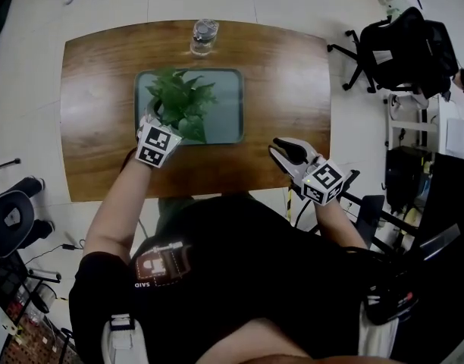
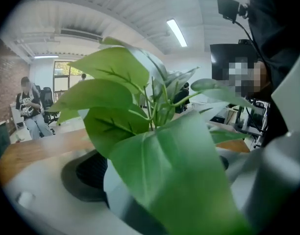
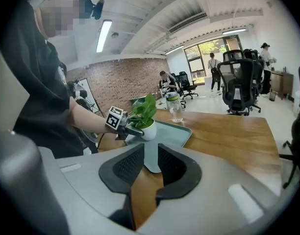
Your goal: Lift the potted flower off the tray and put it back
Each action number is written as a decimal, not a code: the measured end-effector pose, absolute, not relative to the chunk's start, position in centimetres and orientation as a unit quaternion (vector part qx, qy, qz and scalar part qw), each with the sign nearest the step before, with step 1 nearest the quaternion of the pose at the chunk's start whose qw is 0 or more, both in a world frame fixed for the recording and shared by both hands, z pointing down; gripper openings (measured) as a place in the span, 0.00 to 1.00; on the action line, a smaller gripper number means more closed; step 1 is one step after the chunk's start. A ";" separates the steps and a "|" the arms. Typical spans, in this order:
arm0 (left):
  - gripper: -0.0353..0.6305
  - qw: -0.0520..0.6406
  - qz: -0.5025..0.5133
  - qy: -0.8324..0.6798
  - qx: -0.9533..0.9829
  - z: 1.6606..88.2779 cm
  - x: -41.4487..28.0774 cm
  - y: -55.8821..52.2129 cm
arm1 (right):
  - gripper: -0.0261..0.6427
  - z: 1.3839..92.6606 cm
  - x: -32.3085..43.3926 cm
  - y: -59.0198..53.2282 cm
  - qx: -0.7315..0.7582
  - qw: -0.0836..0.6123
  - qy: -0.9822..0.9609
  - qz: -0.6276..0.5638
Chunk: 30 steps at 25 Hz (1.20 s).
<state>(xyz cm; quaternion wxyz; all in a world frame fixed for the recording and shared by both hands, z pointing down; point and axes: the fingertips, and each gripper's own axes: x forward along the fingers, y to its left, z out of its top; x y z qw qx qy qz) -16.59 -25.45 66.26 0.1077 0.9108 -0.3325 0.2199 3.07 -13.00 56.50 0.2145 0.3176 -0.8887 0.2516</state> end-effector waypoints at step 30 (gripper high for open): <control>0.77 0.057 0.152 -0.269 0.949 51.8 -0.9 -23.5 | 0.19 52.2 13.5 -11.8 0.423 0.107 -0.868 0.237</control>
